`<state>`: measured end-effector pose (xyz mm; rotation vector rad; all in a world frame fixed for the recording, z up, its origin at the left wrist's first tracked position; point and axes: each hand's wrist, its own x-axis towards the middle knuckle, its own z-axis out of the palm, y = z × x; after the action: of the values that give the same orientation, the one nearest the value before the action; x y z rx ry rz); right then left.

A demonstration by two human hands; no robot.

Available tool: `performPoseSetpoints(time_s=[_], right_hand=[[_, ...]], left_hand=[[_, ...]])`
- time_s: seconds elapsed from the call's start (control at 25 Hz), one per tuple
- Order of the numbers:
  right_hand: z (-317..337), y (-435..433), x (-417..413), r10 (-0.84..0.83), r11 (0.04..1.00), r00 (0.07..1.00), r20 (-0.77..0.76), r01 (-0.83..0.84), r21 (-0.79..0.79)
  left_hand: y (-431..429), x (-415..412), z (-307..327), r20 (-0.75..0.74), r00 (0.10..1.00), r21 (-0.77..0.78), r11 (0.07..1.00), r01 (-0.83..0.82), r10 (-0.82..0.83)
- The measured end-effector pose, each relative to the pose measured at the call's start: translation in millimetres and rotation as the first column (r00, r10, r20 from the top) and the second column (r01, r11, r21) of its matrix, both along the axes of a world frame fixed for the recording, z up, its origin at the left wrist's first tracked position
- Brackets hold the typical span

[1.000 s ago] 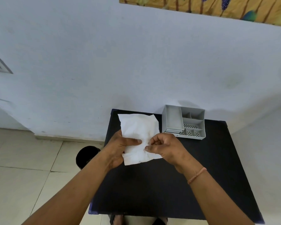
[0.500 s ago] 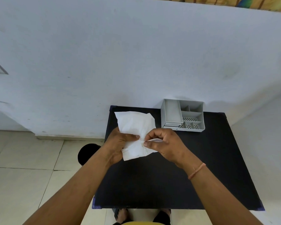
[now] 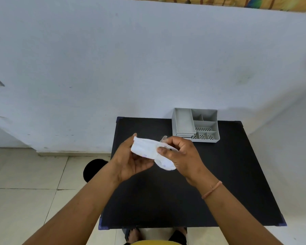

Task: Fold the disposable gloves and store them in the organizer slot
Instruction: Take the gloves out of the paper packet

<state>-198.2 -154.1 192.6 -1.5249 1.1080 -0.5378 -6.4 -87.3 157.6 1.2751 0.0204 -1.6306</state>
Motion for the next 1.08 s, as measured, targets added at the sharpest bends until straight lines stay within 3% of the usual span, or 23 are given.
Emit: performPoseSetpoints(time_s=[0.12,0.2,0.28,0.36,0.68,0.88,1.08], right_hand=[[-11.7,3.1,3.3,-0.173,0.965,0.982,0.077,0.153,0.213],[-17.4,4.9,-0.5,-0.227,0.923,0.969,0.099,0.182,0.338],[-19.4,5.1,-7.4,-0.201,0.906,0.972,0.12,0.137,0.401],[-18.0,3.2,-16.3,-0.146,0.907,0.983,0.115,0.086,0.413],[-6.9,-15.2,-54.8,-0.135,0.883,0.982,0.133,0.058,0.466],[0.2,-24.8,-71.7,-0.145,0.861,0.979,0.143,0.054,0.506],[0.0,-34.8,-81.8,-0.359,0.791,0.924,0.129,0.228,0.568]], left_hand=[[6.9,-30.8,4.7,0.366,0.93,-0.029,0.999,-0.033,0.042],[11.7,-49.1,10.1,0.513,0.853,-0.142,0.989,-0.032,0.101],[12.8,-60.2,11.4,0.61,0.792,-0.192,0.976,0.098,0.041],[9.3,-68.5,10.5,0.7,0.71,-0.139,0.962,0.233,-0.071],[-5.4,-96.4,21.9,0.607,0.794,-0.141,0.988,0.066,0.034],[-12.1,-118.4,30.9,0.603,0.796,-0.155,0.986,0.057,0.049],[-20.7,-123.0,32.8,0.548,0.821,-0.169,0.983,-0.077,0.158]])
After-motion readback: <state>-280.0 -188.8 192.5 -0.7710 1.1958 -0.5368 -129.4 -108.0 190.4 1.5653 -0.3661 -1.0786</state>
